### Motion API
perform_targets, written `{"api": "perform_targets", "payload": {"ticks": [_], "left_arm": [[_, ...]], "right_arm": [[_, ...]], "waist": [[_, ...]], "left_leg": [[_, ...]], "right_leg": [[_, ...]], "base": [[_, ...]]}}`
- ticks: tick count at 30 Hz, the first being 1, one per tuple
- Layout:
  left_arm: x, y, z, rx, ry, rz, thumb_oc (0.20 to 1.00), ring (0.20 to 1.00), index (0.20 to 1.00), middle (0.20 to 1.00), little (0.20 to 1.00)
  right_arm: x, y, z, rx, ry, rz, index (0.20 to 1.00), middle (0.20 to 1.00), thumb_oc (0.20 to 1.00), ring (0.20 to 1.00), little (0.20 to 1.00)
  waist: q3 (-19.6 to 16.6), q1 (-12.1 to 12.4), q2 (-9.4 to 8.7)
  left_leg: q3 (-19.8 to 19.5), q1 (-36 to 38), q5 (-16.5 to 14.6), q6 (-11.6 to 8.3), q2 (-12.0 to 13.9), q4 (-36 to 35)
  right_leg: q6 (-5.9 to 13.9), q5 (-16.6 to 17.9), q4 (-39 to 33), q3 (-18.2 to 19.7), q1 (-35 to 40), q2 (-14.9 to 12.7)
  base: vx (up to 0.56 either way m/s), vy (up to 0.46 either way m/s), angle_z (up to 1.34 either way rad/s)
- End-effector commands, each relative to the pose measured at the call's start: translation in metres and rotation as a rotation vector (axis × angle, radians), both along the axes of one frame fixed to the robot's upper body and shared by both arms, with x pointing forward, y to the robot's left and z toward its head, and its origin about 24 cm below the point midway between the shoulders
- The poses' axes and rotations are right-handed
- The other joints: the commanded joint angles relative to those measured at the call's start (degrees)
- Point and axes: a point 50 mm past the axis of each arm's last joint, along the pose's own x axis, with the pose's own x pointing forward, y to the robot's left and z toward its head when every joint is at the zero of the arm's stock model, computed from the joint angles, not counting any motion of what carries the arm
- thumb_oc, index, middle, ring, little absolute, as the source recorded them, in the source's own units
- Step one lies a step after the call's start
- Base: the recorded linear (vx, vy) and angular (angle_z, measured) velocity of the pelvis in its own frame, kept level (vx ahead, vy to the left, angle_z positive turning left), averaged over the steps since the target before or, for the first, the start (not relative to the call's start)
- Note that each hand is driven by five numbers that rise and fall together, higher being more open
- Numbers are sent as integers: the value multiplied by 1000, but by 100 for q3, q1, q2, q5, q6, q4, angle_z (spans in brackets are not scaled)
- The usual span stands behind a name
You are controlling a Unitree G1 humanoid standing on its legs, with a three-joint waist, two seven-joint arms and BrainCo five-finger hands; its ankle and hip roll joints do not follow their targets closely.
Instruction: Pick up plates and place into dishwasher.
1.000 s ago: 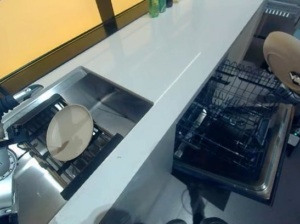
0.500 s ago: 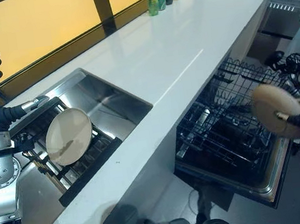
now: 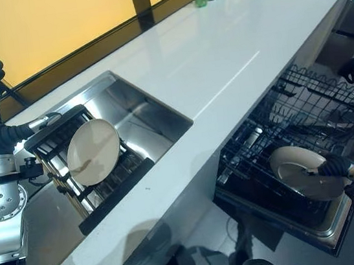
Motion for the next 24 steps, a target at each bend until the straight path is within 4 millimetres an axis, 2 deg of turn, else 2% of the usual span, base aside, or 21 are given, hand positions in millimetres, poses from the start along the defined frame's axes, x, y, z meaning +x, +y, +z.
{"api": "perform_targets", "payload": {"ticks": [1, 7, 10, 12, 17, 21, 24], "left_arm": [[10, -1, 27, 35, -88, -16, 1000, 1000, 1000, 1000, 1000], [12, -5, 29, 50, -79, -30, 1000, 1000, 1000, 1000, 1000], [18, -10, 33, 54, -92, -40, 1000, 1000, 1000, 1000, 1000], [21, -14, 38, 52, -110, -57, 1000, 1000, 1000, 1000, 1000], [28, -23, 43, 58, -101, -94, 1000, 1000, 1000, 1000, 1000], [29, -25, 45, 60, -94, -114, 1000, 1000, 1000, 1000, 1000], [29, -25, 45, 62, -91, -118, 1000, 1000, 1000, 1000, 1000]], "right_arm": [[20, 6, 20, -44, -81, 76, 200, 200, 200, 200, 200], [20, 13, 6, -57, -23, 120, 200, 200, 200, 200, 200], [16, 20, -15, -86, 129, 181, 200, 200, 200, 200, 200], [9, 25, -36, -114, 245, 212, 200, 200, 200, 200, 200], [-5, 38, -78, -58, 366, 167, 200, 200, 200, 200, 200], [-16, 46, -96, -24, 394, 139, 200, 200, 200, 200, 200], [-22, 50, -103, -10, 383, 111, 200, 200, 200, 200, 200]], "waist": [[-108, 48, -125], [-67, 122, -128], [-5, 169, -111], [70, 218, -93], [72, 335, -44], [37, 368, -7], [26, 367, 0]], "left_leg": [[-194, -471, 56, -337, 351, 243], [-238, -457, 40, -306, 319, 212], [-288, -528, 39, -305, 298, 237], [-330, -560, 50, -300, 277, 216], [-356, -454, 29, -252, 256, 171], [-356, -424, 22, -253, 263, 170], [-363, -396, 3, -238, 248, 168]], "right_leg": [[379, -199, 508, 44, -388, -387], [404, -202, 487, 8, -362, -404], [414, -202, 511, 6, -414, -427], [416, -189, 501, 10, -438, -449], [407, -220, 471, -94, -292, -479], [415, -241, 487, -150, -238, -494], [419, -244, 489, -162, -210, -497]], "base": [[5, -30, 14], [31, -29, 6], [-44, -4, 2], [-85, 1, 9], [25, -2, 15], [28, 10, 10], [-3, 20, 10]]}}
